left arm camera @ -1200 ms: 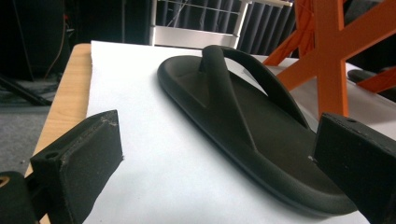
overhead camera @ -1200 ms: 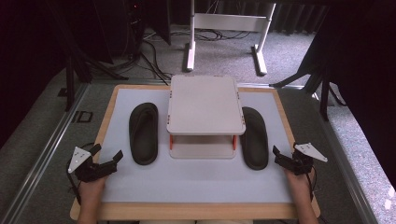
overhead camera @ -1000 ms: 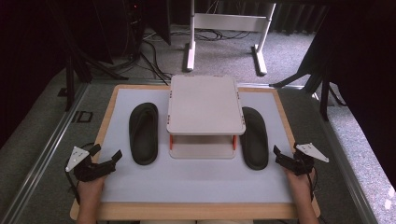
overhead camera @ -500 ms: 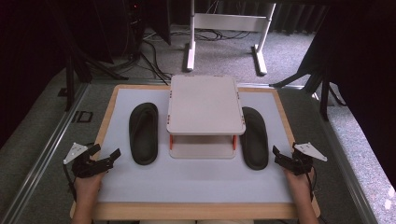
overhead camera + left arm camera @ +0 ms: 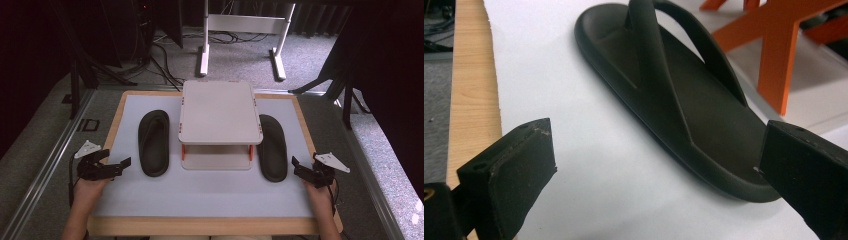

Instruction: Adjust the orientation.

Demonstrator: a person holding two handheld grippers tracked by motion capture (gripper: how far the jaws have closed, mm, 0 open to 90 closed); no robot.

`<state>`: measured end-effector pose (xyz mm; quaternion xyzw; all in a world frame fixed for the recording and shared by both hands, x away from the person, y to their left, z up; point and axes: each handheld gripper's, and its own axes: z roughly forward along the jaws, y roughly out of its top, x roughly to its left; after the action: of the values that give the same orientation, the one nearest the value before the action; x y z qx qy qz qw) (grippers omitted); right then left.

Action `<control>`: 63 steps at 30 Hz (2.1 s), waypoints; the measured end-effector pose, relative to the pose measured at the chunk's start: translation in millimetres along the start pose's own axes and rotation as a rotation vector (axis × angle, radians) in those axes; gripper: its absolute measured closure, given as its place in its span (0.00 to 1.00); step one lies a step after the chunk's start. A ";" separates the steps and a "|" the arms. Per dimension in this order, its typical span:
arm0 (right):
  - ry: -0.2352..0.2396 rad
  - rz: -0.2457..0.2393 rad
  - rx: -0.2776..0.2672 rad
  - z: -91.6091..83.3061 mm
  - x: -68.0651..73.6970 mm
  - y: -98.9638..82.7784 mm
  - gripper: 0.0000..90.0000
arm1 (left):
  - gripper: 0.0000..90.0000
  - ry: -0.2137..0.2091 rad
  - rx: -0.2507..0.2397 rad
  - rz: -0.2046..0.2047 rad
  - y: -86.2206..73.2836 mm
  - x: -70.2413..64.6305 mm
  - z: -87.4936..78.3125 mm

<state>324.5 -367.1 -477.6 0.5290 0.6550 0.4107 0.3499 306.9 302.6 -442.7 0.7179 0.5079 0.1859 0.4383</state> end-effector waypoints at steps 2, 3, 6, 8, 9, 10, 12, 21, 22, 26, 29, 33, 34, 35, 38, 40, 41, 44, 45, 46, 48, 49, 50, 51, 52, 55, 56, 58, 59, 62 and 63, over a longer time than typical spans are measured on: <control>0.002 0.000 0.001 0.1 0.2 0.0 0.16 | 0.03 -0.008 0.038 0.019 5.8 -0.9 0.2; 0.000 0.000 0.001 0.1 0.2 0.0 0.16 | 0.02 -0.006 0.056 0.034 9.1 -1.7 -0.1; 0.002 0.000 0.002 0.1 0.3 0.1 0.16 | 0.02 -0.007 0.101 0.056 19.6 -1.9 -1.9; 0.002 -0.001 0.003 0.2 0.4 0.1 0.16 | 0.03 -0.006 0.135 0.070 25.7 -2.2 -1.5; 0.003 -0.002 0.003 0.2 0.4 0.1 0.16 | 0.03 -0.006 0.148 0.076 27.9 -2.9 -1.3; 0.002 -0.002 0.003 0.2 0.5 0.1 0.16 | 0.04 -0.018 0.172 0.085 30.8 -3.3 -0.6; 0.000 -0.002 -0.001 -0.1 0.4 0.0 0.16 | 0.04 -0.005 0.216 0.118 35.6 -5.7 2.2; 0.005 0.001 0.004 0.5 0.1 0.2 0.16 | 0.04 0.013 0.425 0.164 52.5 -5.8 23.5; 0.006 0.001 0.004 0.5 0.1 0.1 0.17 | 0.04 0.013 0.425 0.164 52.5 -5.8 23.5; 0.011 0.001 0.003 0.4 -0.1 0.1 0.19 | 0.04 0.024 0.478 0.181 59.6 -5.4 30.8; 0.010 0.001 0.004 0.4 -0.1 0.1 0.19 | 0.04 0.022 0.537 0.191 64.1 -6.0 39.4; 0.011 -0.002 0.004 0.5 0.0 0.1 0.19 | 0.04 0.034 0.578 0.193 72.9 -6.4 47.4; 0.011 -0.002 0.004 0.5 0.0 0.1 0.19 | 0.04 0.034 0.578 0.193 72.9 -6.4 47.4; 0.013 -0.001 0.004 0.5 -0.1 0.1 0.19 | 0.04 0.028 0.582 0.189 78.0 -8.1 51.3; 0.008 0.001 0.004 0.7 -0.3 0.2 0.19 | 0.04 0.035 0.580 0.190 83.0 -10.9 55.5; 0.014 0.001 0.006 0.7 -0.5 0.2 0.19 | 0.04 0.034 0.582 0.183 88.6 -13.0 60.4; 0.014 -0.003 0.007 0.7 -0.1 0.2 0.19 | 0.04 0.035 0.594 0.182 92.7 -14.7 65.5; 0.014 -0.007 0.008 0.9 0.4 0.3 0.19 | 0.06 0.048 0.609 0.185 98.3 -17.5 73.7; 0.014 -0.008 0.008 0.9 0.3 0.3 0.19 | 0.09 0.044 0.609 0.186 99.9 -18.4 76.2; 0.012 -0.006 0.007 0.8 0.2 0.2 0.19 | 0.09 0.044 0.609 0.186 99.9 -18.4 76.2; 0.015 -0.004 0.006 0.7 -0.1 0.2 0.19 | 0.11 0.049 0.601 0.160 105.1 -19.5 83.1; 0.015 -0.001 0.005 0.6 -0.2 0.1 0.19 | 0.12 0.038 0.600 0.148 106.6 -18.9 84.5; 0.016 0.000 0.005 0.6 -0.2 0.1 0.19 | 0.14 0.038 0.600 0.148 106.6 -18.9 84.5; 0.016 0.000 0.005 0.6 -0.3 0.1 0.19 | 0.15 0.046 0.588 0.123 109.8 -17.8 89.5; 0.016 0.000 0.005 0.6 -0.3 0.1 0.19 | 0.15 0.046 0.588 0.123 109.8 -17.8 89.5; 0.018 -0.002 0.004 0.6 -0.3 0.1 0.19 | 0.16 0.064 0.609 0.100 113.0 -15.1 99.1; 0.018 -0.002 0.004 0.6 -0.3 0.1 0.19 | 0.16 0.064 0.609 0.100 113.0 -15.1 99.1; 0.017 0.000 0.004 0.5 -0.3 0.1 0.19 | 0.16 0.065 0.622 0.069 113.9 -13.0 103.5; 0.016 0.000 0.005 0.4 -0.4 0.1 0.19 | 0.16 0.064 0.630 0.053 114.6 -11.4 106.1; 0.016 0.001 0.005 0.6 -0.6 0.1 0.19 | 0.23 0.082 0.638 0.020 116.8 -7.5 113.2; 0.016 0.001 0.005 0.6 -0.6 0.1 0.19 | 0.24 0.082 0.638 0.020 116.8 -7.5 113.2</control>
<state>325.2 -367.6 -477.7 0.5267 0.6586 0.4136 0.3431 450.6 234.4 -407.7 0.8160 0.5506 0.0502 0.1685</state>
